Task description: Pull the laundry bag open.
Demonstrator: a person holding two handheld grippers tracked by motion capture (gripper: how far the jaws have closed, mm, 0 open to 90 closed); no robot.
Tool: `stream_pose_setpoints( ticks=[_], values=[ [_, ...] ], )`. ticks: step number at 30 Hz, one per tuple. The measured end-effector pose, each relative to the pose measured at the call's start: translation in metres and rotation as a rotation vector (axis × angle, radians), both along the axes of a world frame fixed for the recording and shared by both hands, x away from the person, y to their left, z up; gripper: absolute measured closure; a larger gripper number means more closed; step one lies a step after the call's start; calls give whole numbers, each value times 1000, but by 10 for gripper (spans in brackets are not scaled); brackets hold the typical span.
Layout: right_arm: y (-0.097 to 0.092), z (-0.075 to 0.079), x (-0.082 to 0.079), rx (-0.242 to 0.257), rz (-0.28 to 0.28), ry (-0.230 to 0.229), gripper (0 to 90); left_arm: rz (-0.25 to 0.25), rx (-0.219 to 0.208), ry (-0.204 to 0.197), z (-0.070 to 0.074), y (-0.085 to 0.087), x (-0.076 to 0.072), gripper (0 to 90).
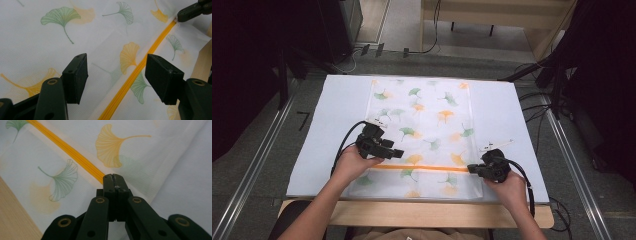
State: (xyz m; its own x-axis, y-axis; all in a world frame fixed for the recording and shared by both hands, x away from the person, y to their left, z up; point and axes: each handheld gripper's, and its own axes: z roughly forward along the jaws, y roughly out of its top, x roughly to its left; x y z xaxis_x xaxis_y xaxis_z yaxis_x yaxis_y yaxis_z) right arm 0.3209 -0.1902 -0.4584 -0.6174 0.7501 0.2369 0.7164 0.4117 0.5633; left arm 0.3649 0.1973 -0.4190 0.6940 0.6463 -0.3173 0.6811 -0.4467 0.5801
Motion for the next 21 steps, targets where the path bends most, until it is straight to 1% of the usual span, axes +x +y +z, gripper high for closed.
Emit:
stream_pose_setpoints(
  ticks=[2, 3, 5, 7, 11, 17, 19, 21],
  values=[
    [-4, 1, 0, -9, -26, -14, 900, -2, 0, 1, 0, 0, 0, 356],
    [-5, 1, 1, -11, -41, -14, 900, -1, -1, 2, 0, -1, 0, 356],
    [-7, -1, 3, -11, -52, -15, 900, -7, 4, 2, 0, -1, 0, 356],
    [-6, -3, 5, -17, -54, -6, 900, -8, 6, 4, -1, -1, 0, 356],
    [-2, -5, 5, -23, -47, -4, 900, -5, 8, 4, -2, -2, 0, 357],
    [-1, -5, 5, 43, -45, 45, 900, -13, 10, 8, -2, -3, 0, 358],
    [0, -5, 5, 65, -35, 39, 900, -13, 13, 6, -2, -3, 0, 358],
    [3, -4, 5, 71, -25, 34, 900, -11, 11, 8, -3, -4, 0, 358]
  ],
)
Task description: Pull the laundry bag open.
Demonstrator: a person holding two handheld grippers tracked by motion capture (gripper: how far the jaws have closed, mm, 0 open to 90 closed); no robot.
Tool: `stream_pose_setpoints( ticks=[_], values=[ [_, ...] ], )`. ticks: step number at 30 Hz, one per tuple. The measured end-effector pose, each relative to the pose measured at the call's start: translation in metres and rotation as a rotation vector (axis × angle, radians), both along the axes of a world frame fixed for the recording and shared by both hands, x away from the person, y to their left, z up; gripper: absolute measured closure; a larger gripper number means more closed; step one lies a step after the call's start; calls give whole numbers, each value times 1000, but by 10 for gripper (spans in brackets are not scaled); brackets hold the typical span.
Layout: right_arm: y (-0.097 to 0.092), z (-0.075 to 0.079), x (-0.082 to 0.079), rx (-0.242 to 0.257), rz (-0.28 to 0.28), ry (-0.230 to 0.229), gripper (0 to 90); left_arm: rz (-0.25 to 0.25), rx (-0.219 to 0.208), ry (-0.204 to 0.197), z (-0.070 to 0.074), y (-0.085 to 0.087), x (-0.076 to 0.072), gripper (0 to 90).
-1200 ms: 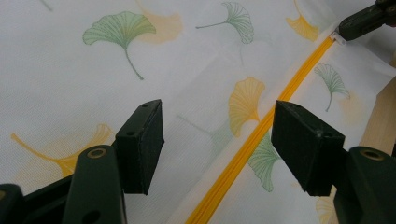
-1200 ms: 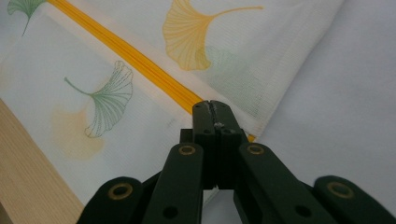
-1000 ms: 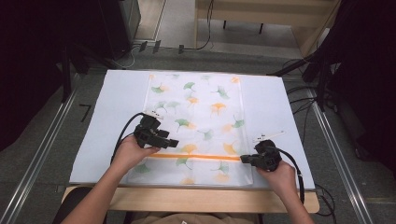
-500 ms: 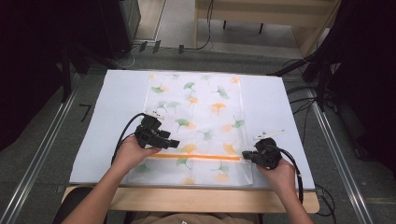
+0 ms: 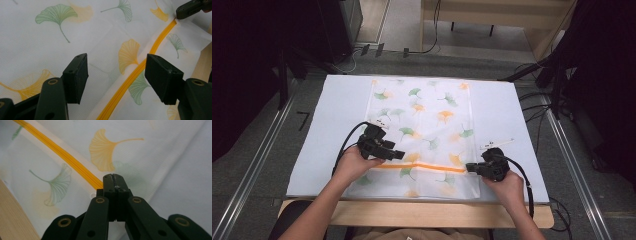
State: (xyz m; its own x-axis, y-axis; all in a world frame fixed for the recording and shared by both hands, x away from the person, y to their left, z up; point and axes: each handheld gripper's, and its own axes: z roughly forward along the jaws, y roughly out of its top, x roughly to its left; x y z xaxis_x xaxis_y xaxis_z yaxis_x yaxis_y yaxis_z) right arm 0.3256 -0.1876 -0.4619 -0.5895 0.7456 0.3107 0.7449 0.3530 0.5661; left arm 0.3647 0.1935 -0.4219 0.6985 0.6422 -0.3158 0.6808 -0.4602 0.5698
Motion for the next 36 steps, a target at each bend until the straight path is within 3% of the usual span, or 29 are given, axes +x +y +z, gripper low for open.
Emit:
stream_pose_setpoints(
  ticks=[4, 12, 20, 25, 32, 36],
  values=[
    [5, 0, 0, -22, 19, -14, 900, -6, -1, 0, 0, -1, 0, 360],
    [-9, 14, -9, -88, -26, -85, 862, -24, -6, -24, 2, -7, -4, 402],
    [-19, 12, -16, -100, -41, -81, 737, -47, -16, -46, 4, -14, -5, 459],
    [-19, 6, -19, -109, -21, -70, 634, -54, -23, -46, 4, -19, -3, 487],
    [-19, -2, -21, -121, 7, -56, 519, -65, -7, -43, 3, -23, -1, 461],
    [-14, -3, -22, -132, 27, -81, 511, -64, -4, -37, 3, -23, 1, 446]
  ],
)
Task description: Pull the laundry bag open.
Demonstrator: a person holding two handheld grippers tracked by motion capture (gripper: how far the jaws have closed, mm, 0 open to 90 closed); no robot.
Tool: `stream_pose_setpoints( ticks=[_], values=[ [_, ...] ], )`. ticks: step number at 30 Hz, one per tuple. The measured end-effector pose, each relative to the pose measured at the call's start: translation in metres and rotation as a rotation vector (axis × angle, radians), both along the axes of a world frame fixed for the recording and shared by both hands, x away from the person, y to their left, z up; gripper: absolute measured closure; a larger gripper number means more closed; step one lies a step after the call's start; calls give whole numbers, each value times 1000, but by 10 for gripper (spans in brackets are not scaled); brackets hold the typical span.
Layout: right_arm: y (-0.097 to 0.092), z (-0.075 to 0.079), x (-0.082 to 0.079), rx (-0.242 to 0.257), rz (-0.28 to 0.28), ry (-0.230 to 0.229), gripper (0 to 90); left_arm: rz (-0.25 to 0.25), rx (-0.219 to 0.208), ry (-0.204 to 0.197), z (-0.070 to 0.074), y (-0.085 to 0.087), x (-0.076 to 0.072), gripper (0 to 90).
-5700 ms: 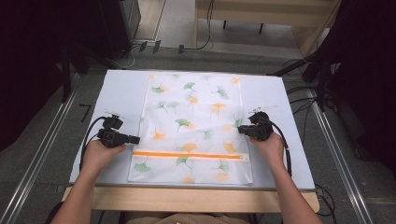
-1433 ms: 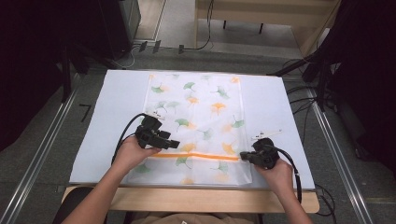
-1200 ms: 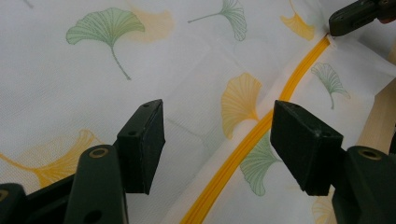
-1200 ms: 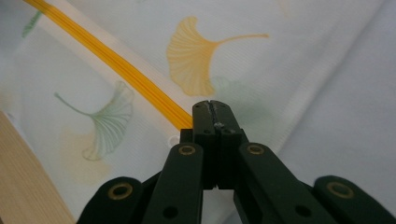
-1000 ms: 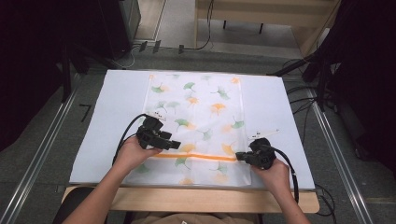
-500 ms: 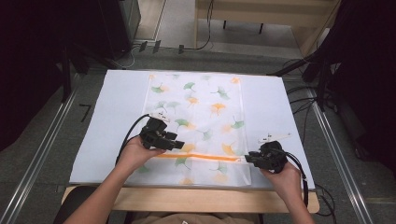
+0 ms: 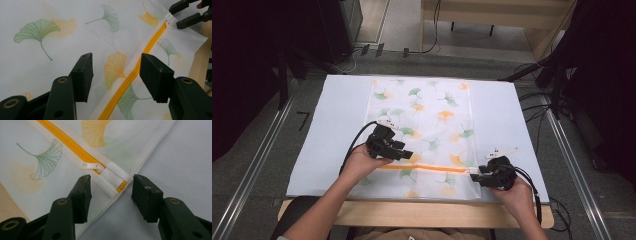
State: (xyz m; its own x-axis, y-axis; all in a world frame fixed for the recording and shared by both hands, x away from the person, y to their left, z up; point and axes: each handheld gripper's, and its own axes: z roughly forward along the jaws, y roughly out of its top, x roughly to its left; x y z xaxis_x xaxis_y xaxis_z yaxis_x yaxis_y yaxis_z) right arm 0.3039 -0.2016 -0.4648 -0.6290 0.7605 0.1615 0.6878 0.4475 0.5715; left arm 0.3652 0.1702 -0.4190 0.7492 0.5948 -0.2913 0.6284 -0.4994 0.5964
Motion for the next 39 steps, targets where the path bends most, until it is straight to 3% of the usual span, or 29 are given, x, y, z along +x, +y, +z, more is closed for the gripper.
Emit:
stream_pose_setpoints(
  ticks=[7, 11, 17, 23, 27, 39],
  values=[
    [7, -1, -3, -75, 9, -63, 631, 2, -5, 9, 0, -2, -1, 459],
    [10, 0, -3, -89, 4, -68, 686, 5, -13, 31, 0, -3, -1, 475],
    [14, 1, -3, -101, 12, -67, 776, -9, -24, 28, 0, -7, -2, 509],
    [13, 3, 3, -59, -1, -5, 852, -38, -33, 13, -1, -15, -7, 562],
    [8, 4, 8, -10, -6, 40, 856, -59, -61, 42, -1, -21, -8, 636],
    [1, 26, 4, 76, -20, 5, 856, -79, -85, 9, -3, -39, -16, 529]
  ],
)
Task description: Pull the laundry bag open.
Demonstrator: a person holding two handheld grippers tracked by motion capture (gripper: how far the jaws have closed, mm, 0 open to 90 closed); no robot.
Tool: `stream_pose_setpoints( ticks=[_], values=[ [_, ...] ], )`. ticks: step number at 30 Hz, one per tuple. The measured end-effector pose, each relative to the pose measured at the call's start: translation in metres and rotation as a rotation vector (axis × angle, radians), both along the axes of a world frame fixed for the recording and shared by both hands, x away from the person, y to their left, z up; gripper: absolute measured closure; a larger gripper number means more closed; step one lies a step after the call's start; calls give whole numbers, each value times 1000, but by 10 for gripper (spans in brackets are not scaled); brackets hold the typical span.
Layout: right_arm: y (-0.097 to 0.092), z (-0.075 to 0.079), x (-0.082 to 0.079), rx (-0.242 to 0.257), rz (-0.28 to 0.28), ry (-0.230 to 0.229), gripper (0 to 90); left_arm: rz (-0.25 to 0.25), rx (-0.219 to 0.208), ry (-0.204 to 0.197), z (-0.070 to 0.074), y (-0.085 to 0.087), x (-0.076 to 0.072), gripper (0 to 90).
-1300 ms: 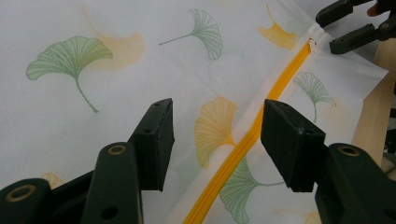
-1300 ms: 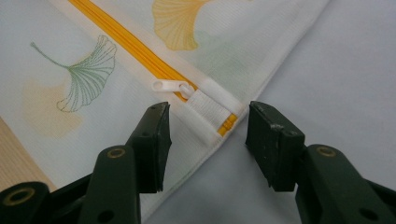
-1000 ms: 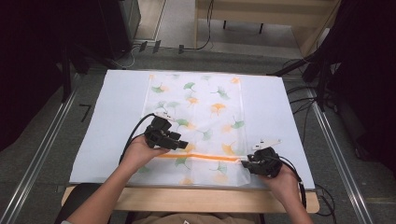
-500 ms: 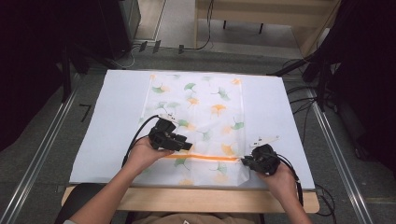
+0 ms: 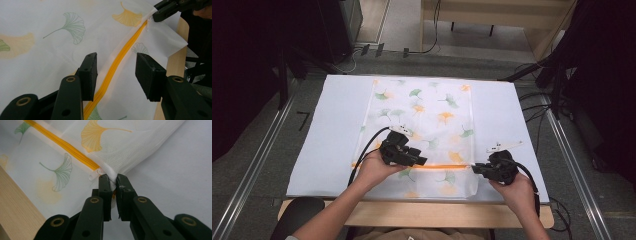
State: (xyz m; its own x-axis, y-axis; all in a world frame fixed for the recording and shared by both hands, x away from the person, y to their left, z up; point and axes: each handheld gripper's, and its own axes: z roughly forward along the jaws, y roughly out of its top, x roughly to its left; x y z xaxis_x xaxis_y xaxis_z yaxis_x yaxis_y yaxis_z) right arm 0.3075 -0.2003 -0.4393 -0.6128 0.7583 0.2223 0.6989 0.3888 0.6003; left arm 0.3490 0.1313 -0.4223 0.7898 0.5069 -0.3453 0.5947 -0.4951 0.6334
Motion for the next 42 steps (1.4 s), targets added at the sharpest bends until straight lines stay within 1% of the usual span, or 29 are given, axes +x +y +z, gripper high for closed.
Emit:
stream_pose_setpoints(
  ticks=[2, 3, 5, 7, 11, 13, 14, 15, 19, 23, 26, 29, 32, 35, 36, 37, 41, 42],
  values=[
    [0, 3, 0, 3, 5, -10, 856, -2, -11, -8, 0, -4, -3, 531],
    [0, 5, 0, 6, 8, -14, 855, -8, -18, -3, 1, -5, -3, 549],
    [1, 7, 0, 11, 6, -22, 855, -29, -31, -15, 2, -9, -6, 584],
    [1, 9, 0, 16, 6, -26, 854, -35, -44, -18, 3, -13, -9, 600],
    [3, 9, 0, -9, 13, -26, 854, -63, -28, -27, 1, -25, -13, 601],
    [4, 11, 0, -5, 15, -27, 854, -73, -26, -28, -1, -31, -15, 603],
    [4, 11, 0, -6, 17, -32, 853, -86, -26, -24, -1, -34, -16, 608],
    [5, 12, 0, -5, 20, -33, 853, -93, -21, -22, -2, -37, -17, 624],
    [5, 13, -1, -6, 18, -36, 853, -114, -23, -23, -4, -49, -19, 644],
    [7, 14, -1, -13, 22, -39, 853, -120, -4, -27, -7, -60, -19, 649],
    [6, 15, -1, -2, 26, -41, 854, -122, -7, -23, -9, -65, -18, 652],
    [6, 15, 0, -3, 25, -43, 853, -128, -17, -22, -11, -72, -18, 655],
    [7, 16, -1, -1, 23, -42, 854, -140, -16, -22, -12, -79, -18, 658],
    [7, 17, -1, -2, 24, -46, 854, -142, -30, -17, -15, -84, -18, 658],
    [7, 17, -1, -2, 25, -45, 854, -144, -21, -17, -15, -86, -18, 658],
    [7, 17, -1, 1, 26, -46, 854, -144, -30, -13, -16, -87, -18, 658],
    [8, 18, -1, 3, 29, -47, 854, -147, -20, -17, -18, -93, -17, 659],
    [8, 18, -1, 3, 32, -50, 854, -147, -26, -19, -18, -95, -17, 659]
  ],
)
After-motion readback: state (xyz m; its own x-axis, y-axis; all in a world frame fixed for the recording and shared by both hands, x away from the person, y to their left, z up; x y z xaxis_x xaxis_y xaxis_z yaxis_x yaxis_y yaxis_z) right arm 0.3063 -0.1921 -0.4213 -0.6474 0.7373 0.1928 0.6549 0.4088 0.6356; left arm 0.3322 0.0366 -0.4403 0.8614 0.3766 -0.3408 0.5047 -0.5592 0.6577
